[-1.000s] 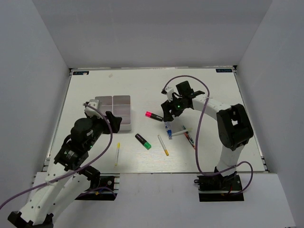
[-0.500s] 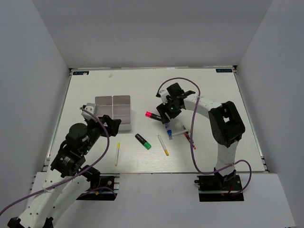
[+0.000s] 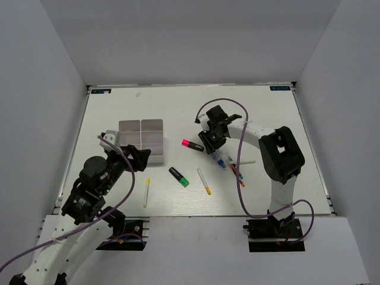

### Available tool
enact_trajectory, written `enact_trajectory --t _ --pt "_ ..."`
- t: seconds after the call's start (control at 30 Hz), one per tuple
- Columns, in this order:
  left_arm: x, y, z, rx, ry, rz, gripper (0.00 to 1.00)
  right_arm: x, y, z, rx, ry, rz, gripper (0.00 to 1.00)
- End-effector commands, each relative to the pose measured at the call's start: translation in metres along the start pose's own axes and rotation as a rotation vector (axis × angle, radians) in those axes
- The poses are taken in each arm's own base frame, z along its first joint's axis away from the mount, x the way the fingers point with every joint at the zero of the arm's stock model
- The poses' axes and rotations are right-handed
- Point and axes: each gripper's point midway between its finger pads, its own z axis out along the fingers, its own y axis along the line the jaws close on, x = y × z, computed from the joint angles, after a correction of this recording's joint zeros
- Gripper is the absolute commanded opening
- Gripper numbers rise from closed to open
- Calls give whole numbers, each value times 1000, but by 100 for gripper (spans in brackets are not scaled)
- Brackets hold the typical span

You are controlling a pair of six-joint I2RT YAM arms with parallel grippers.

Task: Sort the stationery into containers
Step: Pick up the stationery from the center of the board, then place the stationery in the storage box.

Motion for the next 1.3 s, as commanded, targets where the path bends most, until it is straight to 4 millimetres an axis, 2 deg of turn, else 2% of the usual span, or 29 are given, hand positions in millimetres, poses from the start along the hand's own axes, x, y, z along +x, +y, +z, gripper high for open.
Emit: enact_trajectory --t 0.0,0.03,0.13,0.17,0.3,0.37,0.4,0.43,0.5,0.6,0.63,0.7,0.73,0.77,0.8,0.83,0.87,0.9,0.97,1.0,1.03,1.07,1.1,1.13,1.17,1.2,1.23,1.27 --pt "4 0 -2 12 5 12 81 10 1 -2 -3 42 -22 28" --pt "4 0 -2 12 5 12 81 3 4 -10 -18 18 -36 20" --pt "4 0 -2 12 5 12 81 -18 18 -31 -87 -59 -85 9" --pt "4 2 -2 4 3 10 81 -25 22 -41 -106 -86 -105 0" --pt "5 4 0 -8 9 11 81 -57 51 -77 -239 -212 -211 0" --pt "5 4 0 -8 9 11 81 -69 58 -87 -257 -250 -251 0" --pt "5 4 0 -8 9 11 81 -86 61 -100 -267 -299 -282 0" --pt "5 4 0 -8 9 11 81 -92 64 -104 -274 -315 -308 0" --pt "6 8 -1 -29 12 11 81 -115 73 -121 -293 -388 -372 0" --pt "7 12 -1 -50 15 12 81 -134 98 -133 -370 -461 -474 0" --pt "4 11 -3 -46 2 10 81 -150 106 -146 -383 -514 -515 0" --pt "0 12 -7 -49 -20 8 81 -155 121 -146 -457 -545 -602 0" --pt "-7 10 -11 -38 -55 5 81 -167 130 -160 -484 -603 -667 0" --pt "-10 9 -13 -34 -68 3 81 -172 133 -161 -491 -620 -688 0" --pt "-13 11 -16 -39 -86 1 81 -176 143 -153 -518 -626 -711 0" --pt "-16 10 -19 -35 -99 0 81 -191 149 -166 -516 -676 -751 0" --pt "-19 11 -23 -38 -127 -3 81 -192 158 -162 -559 -683 -777 0" --pt "-21 11 -25 -34 -140 -5 81 -203 166 -170 -562 -717 -802 0" --pt "-24 12 -28 -38 -165 2 81 -220 178 -169 -577 -755 -838 0" --pt "-29 11 -31 -31 -188 -1 81 -223 186 -168 -588 -768 -864 0" --pt "-29 12 -31 -32 -188 10 81 -225 191 -158 -602 -764 -865 0" --pt "-30 11 -33 -29 -197 9 81 -237 197 -165 -598 -821 -892 0" --pt "-34 9 -35 -16 -213 18 81 -238 205 -170 -630 -844 -916 0" --pt "-34 9 -35 -15 -213 18 81 -238 211 -154 -658 -830 -915 0" --pt "-38 8 -38 -9 -233 16 82 -253 216 -168 -653 -892 -945 0" --pt "-38 7 -38 0 -230 26 82 -256 222 -168 -667 -899 -943 0" --pt "-39 6 -41 3 -242 25 82 -262 228 -158 -676 -906 -951 0" --pt "-42 6 -44 8 -257 23 82 -267 234 -164 -684 -940 -971 0"
